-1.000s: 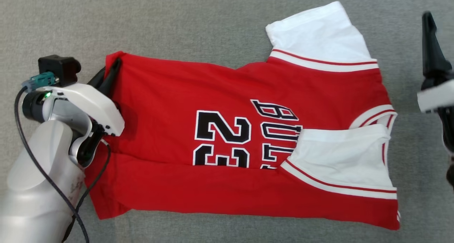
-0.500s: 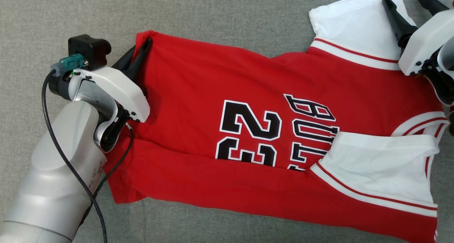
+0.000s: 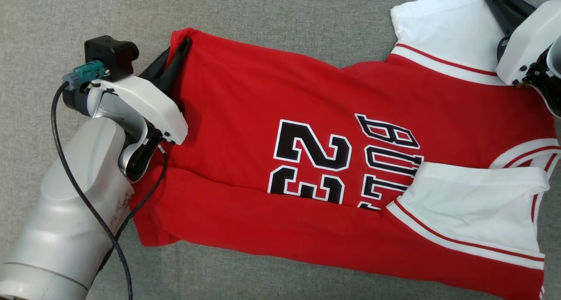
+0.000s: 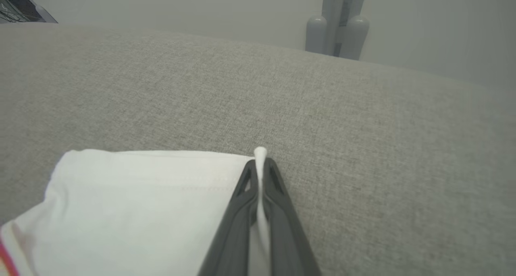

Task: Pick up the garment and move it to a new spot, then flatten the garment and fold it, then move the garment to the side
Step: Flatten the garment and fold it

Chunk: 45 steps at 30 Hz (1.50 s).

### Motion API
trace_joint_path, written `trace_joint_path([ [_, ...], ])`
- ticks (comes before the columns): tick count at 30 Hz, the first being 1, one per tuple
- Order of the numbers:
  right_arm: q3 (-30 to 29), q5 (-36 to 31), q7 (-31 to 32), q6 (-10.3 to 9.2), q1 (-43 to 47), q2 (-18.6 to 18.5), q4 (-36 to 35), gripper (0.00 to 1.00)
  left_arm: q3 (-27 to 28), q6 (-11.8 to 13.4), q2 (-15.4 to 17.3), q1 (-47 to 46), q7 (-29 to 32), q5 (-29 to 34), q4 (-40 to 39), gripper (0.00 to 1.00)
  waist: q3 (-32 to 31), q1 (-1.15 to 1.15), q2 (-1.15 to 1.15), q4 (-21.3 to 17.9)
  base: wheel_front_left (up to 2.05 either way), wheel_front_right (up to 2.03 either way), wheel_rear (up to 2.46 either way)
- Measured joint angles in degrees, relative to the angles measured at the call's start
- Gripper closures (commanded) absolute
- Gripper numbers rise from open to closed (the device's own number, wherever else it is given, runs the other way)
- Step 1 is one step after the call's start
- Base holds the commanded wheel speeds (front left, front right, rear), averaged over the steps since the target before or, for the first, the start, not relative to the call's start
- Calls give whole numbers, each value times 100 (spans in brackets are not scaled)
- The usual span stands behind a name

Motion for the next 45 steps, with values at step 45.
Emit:
trace_joint_path([
  [45,-1629,425,-1077,-4,5708,851,-5057,100,737,1407,1994,3145,198,-649,-3594,100,-987,0,0,-997,0,0,0],
])
